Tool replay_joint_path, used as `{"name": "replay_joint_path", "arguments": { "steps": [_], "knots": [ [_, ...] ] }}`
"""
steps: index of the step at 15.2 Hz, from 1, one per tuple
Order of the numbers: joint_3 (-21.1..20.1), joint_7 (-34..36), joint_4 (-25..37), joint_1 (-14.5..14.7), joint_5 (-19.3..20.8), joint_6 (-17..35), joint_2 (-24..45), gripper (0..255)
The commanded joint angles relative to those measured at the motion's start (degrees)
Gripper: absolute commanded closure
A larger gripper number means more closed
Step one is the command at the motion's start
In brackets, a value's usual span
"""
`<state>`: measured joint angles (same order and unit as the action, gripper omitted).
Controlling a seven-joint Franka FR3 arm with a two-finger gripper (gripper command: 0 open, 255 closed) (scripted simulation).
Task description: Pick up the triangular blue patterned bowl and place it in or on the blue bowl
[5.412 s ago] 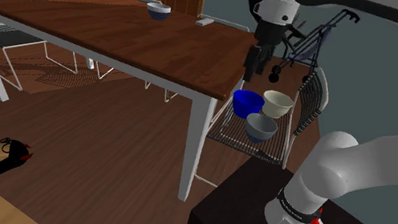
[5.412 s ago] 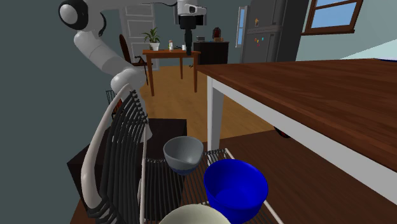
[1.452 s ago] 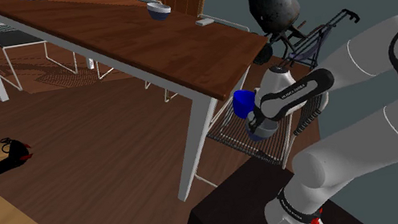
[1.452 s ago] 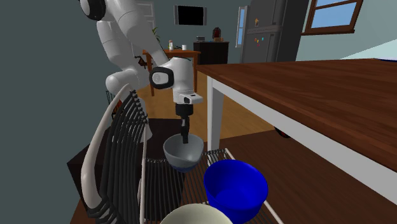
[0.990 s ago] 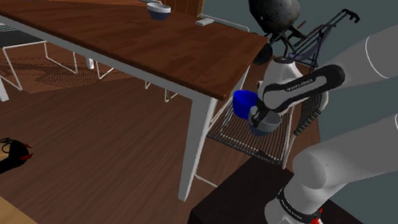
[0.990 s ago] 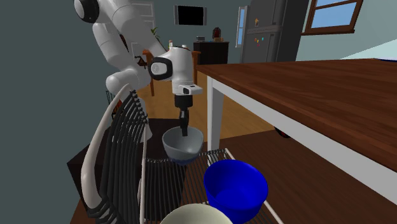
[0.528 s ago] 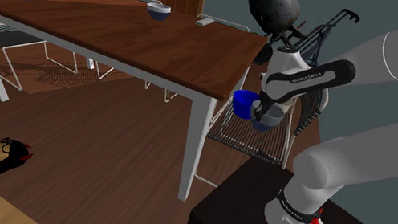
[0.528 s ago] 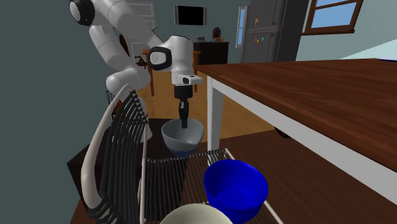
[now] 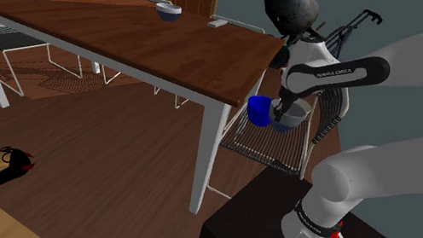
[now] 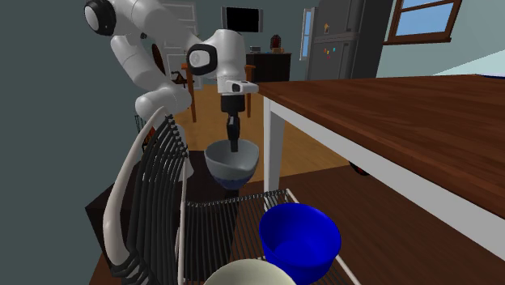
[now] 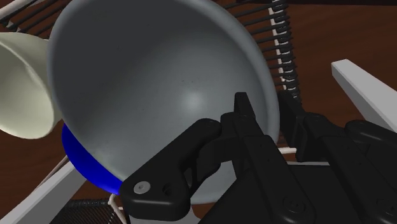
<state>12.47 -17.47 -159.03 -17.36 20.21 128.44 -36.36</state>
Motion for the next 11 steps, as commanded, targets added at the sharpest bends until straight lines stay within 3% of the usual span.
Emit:
{"name": "replay_joint_path", "arguments": {
  "steps": [1,10,11],
  "knots": [
    [-0.2,-0.3,1.0,0.2,-0.4,-1.9,-0.9,255],
    [-1.1,-1.6,5.8,0.8,-2.0,-9.4,-3.7,255],
    [-0.6,-2.1,7.9,0.9,-2.0,-8.7,-1.1,255]
  ]
}}
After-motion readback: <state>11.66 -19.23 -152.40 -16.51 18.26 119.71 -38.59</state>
